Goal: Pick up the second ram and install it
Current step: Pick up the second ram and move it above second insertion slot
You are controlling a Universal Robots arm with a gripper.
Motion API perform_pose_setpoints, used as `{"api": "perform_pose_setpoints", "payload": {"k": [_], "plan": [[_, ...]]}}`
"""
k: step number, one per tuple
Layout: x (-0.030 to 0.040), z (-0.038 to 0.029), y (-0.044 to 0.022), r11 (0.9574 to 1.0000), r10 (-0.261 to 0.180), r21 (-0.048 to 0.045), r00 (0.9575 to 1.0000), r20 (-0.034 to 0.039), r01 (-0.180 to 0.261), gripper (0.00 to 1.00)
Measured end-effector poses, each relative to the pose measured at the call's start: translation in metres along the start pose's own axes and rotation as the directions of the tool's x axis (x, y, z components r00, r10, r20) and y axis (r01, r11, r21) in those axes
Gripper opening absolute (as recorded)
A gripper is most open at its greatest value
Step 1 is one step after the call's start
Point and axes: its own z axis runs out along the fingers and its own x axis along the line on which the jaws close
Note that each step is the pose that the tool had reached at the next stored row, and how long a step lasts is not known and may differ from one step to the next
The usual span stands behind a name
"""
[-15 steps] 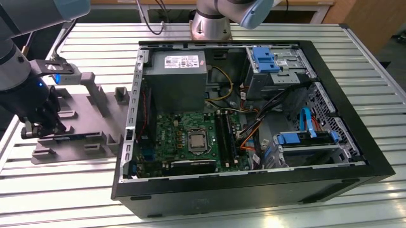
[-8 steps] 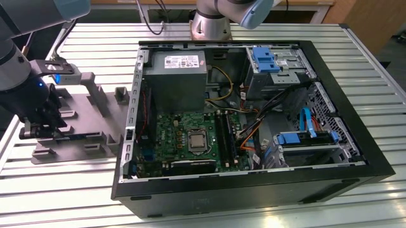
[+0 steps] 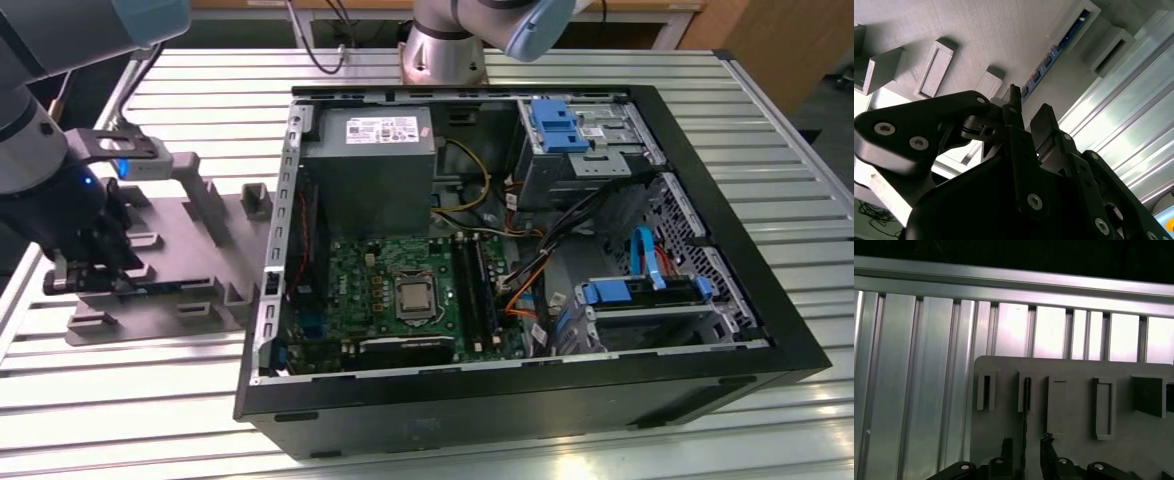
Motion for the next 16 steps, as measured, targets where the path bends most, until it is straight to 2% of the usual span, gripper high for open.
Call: {"api": "perform_pose_setpoints", "payload": {"k": [3, 6, 16], "plan": [[0.0001, 0.0020, 0.0000, 1.0000, 0.000, 0.0098, 1.0000, -0.0007, 0.000, 0.36], [0.0001, 0.0040, 0.0000, 0.9999, 0.000, 0.0138, 1.0000, -0.0010, 0.000, 0.36], [0.0002, 0.0094, -0.0001, 0.9998, 0.011, 0.0154, 0.9999, -0.0015, -0.011, 0.36]]}}
